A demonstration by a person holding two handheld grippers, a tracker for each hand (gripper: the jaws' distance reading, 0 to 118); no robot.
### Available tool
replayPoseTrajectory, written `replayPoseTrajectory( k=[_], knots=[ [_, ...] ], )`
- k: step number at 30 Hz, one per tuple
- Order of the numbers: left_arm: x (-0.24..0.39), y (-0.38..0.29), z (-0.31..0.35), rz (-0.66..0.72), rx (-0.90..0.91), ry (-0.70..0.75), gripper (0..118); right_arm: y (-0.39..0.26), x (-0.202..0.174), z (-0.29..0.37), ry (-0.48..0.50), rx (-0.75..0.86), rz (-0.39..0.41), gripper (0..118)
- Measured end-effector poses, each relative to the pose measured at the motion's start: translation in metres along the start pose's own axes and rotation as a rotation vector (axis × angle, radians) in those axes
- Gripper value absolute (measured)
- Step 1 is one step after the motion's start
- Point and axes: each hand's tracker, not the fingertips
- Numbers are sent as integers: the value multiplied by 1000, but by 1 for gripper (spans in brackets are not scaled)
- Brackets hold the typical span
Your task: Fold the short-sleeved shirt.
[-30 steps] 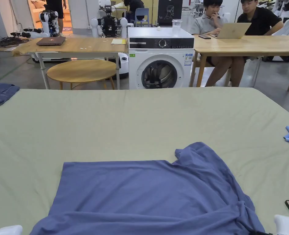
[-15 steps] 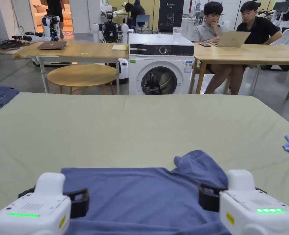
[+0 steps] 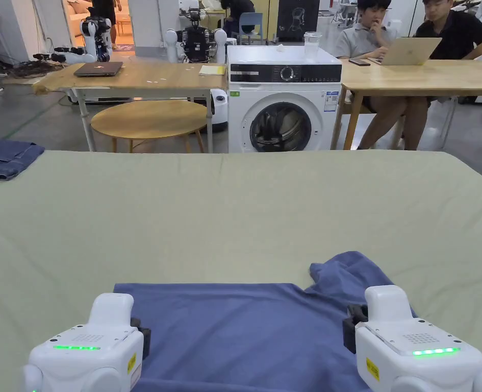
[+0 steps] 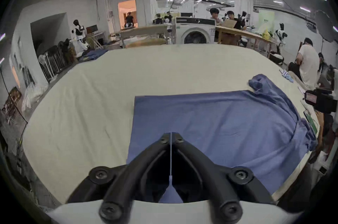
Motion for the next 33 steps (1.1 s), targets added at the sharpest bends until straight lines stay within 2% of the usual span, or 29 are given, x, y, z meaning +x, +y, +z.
replayPoseTrajectory(
  k=[4, 5, 6, 8, 9, 11, 14, 17, 18, 19, 20, 21, 22, 23, 24, 25, 26, 29, 31, 33],
  knots=[
    [-28, 12, -35, 38, -37, 33, 0, -1, 5, -10, 2, -17, -23, 0],
    [-32, 18, -45, 41, -51, 41, 6, -1, 8, -13, 4, -24, -30, 0],
    [-37, 27, -56, 33, -57, 50, 31, -3, 10, -15, 3, -32, -32, 0],
    [-42, 42, -81, 1, -92, 81, 103, -5, 16, -21, -7, -46, -33, 0],
    [-43, 50, -93, -19, -92, 116, 109, -5, 20, -23, -14, -55, -32, 0],
    [-47, 66, -115, -32, -87, 154, 109, -5, 28, -24, -34, -67, -35, 0],
    [-52, 83, -152, -5, -124, 131, 109, -5, 47, -29, -66, -95, -58, 0],
    [-53, 82, -191, -32, -220, 191, 108, -5, 70, -36, -120, -130, -86, 0],
    [-51, 77, -201, -56, -258, 195, 99, -4, 76, -39, -148, -143, -96, 0],
    [-48, 70, -207, -100, -305, 176, 84, -3, 84, -44, -172, -155, -106, 0],
    [-44, 65, -207, -127, -309, 128, 66, -1, 91, -50, -178, -162, -112, 0],
    [-40, 66, -195, -108, -232, 101, 47, 2, 99, -58, -180, -166, -114, 0],
    [-35, 68, -185, -99, -235, 115, 18, 6, 108, -68, -181, -173, -114, 9],
    [-33, 67, -179, -95, -233, 96, 0, 11, 115, -79, -178, -177, -116, 48],
    [-28, 66, -175, -112, -231, 96, 0, 16, 123, -93, -169, -182, -123, 87],
    [-23, 67, -168, -128, -217, 105, 0, 22, 129, -112, -161, -209, -124, 114],
    [-21, 68, -163, -133, -211, 98, 0, 26, 134, -130, -158, -257, -118, 118],
    [-23, 74, -144, -111, -168, 85, 0, 37, 144, -180, -191, -289, -77, 117],
    [-27, 75, -142, -107, -166, 81, 0, 34, 152, -203, -209, -328, -87, 115],
    [-27, 73, -141, -99, -172, 79, 0, 30, 154, -217, -220, -369, -70, 101]
  ],
)
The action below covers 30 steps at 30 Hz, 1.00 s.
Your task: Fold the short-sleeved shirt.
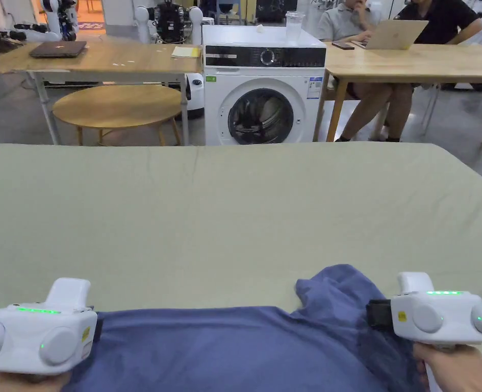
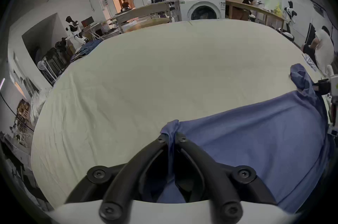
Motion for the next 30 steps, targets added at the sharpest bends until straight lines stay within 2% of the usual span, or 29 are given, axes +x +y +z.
replayPoseTrajectory(
  k=[1, 2, 3, 4, 5, 6, 10, 14, 20, 25, 30],
  knots=[
    [0, -1, -1, 0, -5, 5, 0, -2, -1, -5, -22, -27, 1, 83],
    [0, -2, -2, 1, -12, 7, 0, -4, -2, -5, -5, -36, -2, 56],
    [1, -3, -3, 3, -18, 7, 0, -7, -3, 1, 38, -10, -19, 49],
    [2, -5, -3, 3, -23, 6, 0, -6, -5, 9, 14, -2, -11, 31],
    [2, -6, -3, 1, -25, 5, 0, -8, -6, 11, 19, -2, -10, 0],
    [4, -5, -3, -4, -27, 5, 0, -10, -9, 15, -15, 30, 18, 0],
    [5, -4, 10, -12, -3, 13, 0, -15, -3, 37, 5, 39, 55, 0],
    [-2, -1, 45, -6, 61, 6, 0, -12, 9, 89, 50, 147, 25, 0],
    [-15, -14, 117, 38, 179, -22, 0, -31, 19, 187, 99, 312, 54, 0],
    [-30, -58, 177, 69, 241, -53, 0, -75, 23, 262, 129, 385, 78, 0],
    [-42, -120, 208, 67, 228, -46, 0, -136, 29, 293, 126, 378, 107, 0]
  ],
)
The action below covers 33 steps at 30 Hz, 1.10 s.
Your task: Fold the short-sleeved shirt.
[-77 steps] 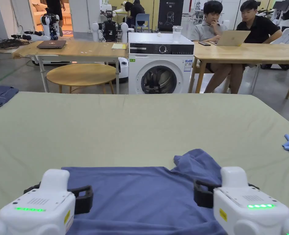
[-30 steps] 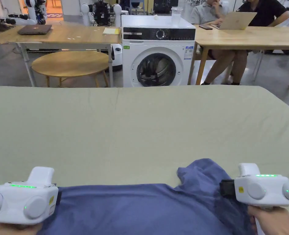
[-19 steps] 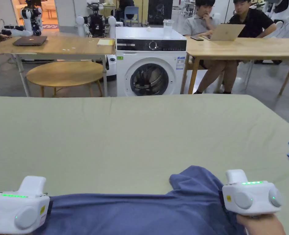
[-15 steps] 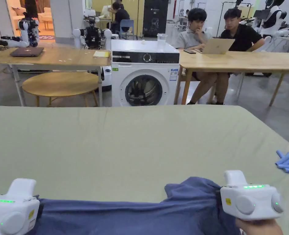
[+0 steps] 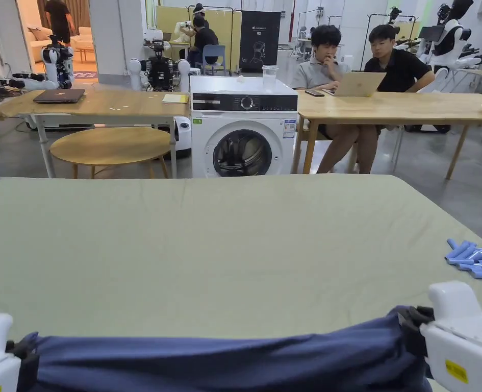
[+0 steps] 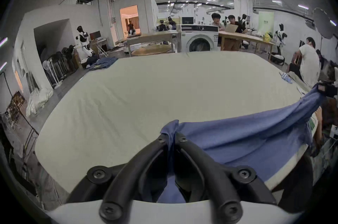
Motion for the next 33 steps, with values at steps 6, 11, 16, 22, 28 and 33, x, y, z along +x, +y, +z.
replayPoseTrajectory(
  k=[6, 11, 16, 22, 28, 33],
  knots=[
    [-10, -71, 22, 25, -196, -10, 0, -86, 1, 6, -23, -208, -35, 0],
    [-5, -94, -3, 37, -223, 1, 1, -119, -1, -19, -29, -297, -100, 0],
    [9, -66, 10, 124, -152, 21, 95, -93, -8, -10, -85, -270, -119, 92],
    [81, -20, 12, 3, 99, -69, 95, -38, -55, -4, 117, 7, -204, 97],
    [143, -26, -5, -103, 197, -50, 31, -46, -104, -29, 57, 150, -189, 19],
    [134, -38, -11, 13, 132, -152, 3, -61, -120, -32, 91, 145, -184, 0]
  ],
)
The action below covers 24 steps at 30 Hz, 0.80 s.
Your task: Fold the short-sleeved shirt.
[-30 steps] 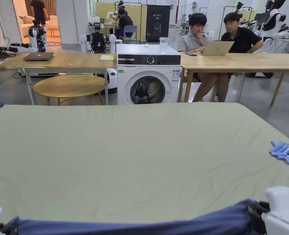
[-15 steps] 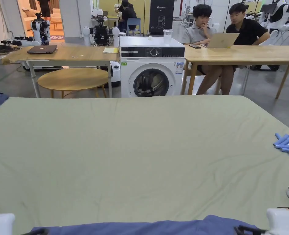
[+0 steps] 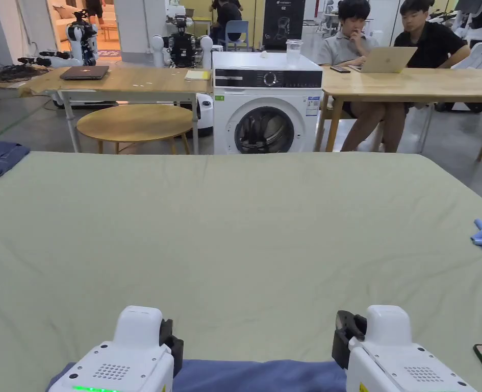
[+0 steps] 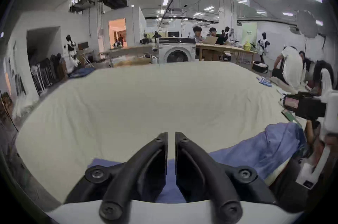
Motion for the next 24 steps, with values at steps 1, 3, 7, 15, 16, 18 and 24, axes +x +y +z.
replayPoseTrajectory(
  k=[1, 3, 7, 15, 16, 18, 24],
  knots=[
    [-5, -2, 2, -2, -4, 13, 2, 2, -1, 2, -8, 13, 37, 0],
    [-26, -5, 10, 69, -21, 11, 2, 6, -3, 3, -11, 17, 54, 0],
    [-99, -24, 34, 282, -78, -23, 2, 9, -7, 9, -18, 31, 89, 0],
    [-221, -81, 53, 602, -205, 48, 101, 4, -8, 5, -4, 0, 60, 0],
    [-234, -89, 48, 676, -233, -13, 101, 2, -8, 3, -3, -6, 57, 0],
    [-249, -104, 34, 787, -240, -98, 101, 2, -9, 2, 1, -15, 59, 0],
    [-238, -141, -25, 1114, -148, -595, 110, 6, -11, 3, 12, -18, 44, 0]
  ],
)
